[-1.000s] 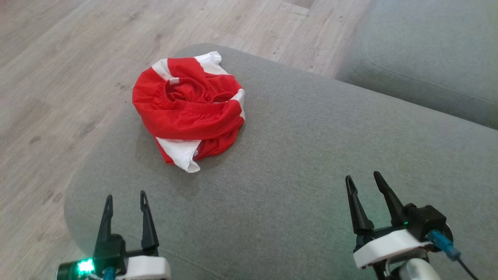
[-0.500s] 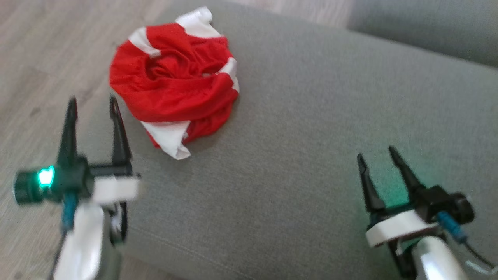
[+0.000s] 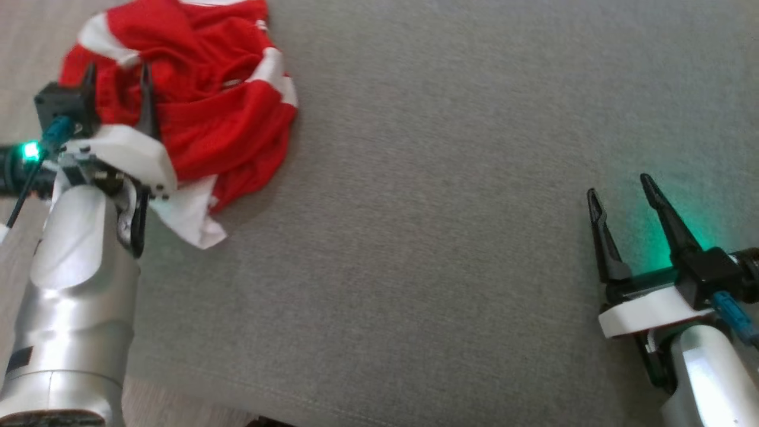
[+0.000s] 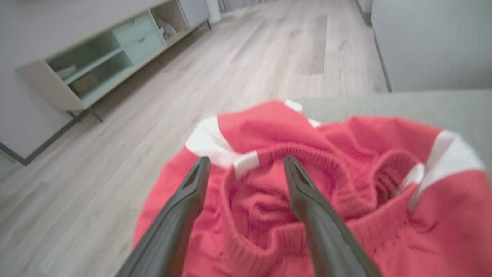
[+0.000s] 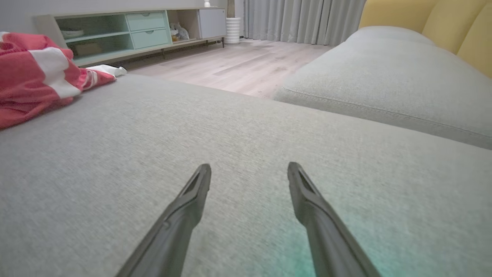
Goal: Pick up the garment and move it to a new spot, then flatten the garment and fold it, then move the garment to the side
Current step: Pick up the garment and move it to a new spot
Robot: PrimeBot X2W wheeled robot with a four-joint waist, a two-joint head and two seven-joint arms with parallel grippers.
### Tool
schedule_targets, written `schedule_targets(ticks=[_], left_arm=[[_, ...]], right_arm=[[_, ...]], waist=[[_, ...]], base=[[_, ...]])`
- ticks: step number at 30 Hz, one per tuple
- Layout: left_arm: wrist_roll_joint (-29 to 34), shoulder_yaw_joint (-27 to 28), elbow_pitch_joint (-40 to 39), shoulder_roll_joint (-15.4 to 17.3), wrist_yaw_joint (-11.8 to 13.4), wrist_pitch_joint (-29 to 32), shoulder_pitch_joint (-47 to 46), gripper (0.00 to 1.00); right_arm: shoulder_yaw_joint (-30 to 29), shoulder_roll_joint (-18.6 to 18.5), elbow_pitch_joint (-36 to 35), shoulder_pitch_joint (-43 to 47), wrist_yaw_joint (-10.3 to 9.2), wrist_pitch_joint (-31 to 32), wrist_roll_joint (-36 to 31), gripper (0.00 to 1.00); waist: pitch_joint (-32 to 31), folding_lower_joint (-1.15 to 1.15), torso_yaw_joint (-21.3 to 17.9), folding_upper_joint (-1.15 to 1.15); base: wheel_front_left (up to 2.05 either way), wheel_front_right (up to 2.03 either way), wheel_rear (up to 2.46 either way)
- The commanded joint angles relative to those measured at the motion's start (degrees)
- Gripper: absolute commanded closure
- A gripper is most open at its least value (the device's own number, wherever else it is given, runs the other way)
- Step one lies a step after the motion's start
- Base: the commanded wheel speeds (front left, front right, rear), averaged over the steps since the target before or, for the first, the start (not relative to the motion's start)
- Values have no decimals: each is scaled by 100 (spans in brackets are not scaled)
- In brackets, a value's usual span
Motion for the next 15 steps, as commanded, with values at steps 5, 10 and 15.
schedule_targets(ticks=[5,10,15], left_arm=[[40,138,705,524,138,143,-417,0],[61,161,1205,651,325,-227,-648,100],[58,109,1326,753,247,-646,-890,100]], right_arm=[[95,-86,-274,-55,-4,-62,-52,0],[119,-39,-303,-106,-4,-62,-49,0],[140,80,-252,-161,-4,-62,6,0]], waist=[[282,-2,-276,0],[350,-2,-372,0],[246,-2,-459,0]], base=[[0,0,0],[0,0,0],[0,0,0]])
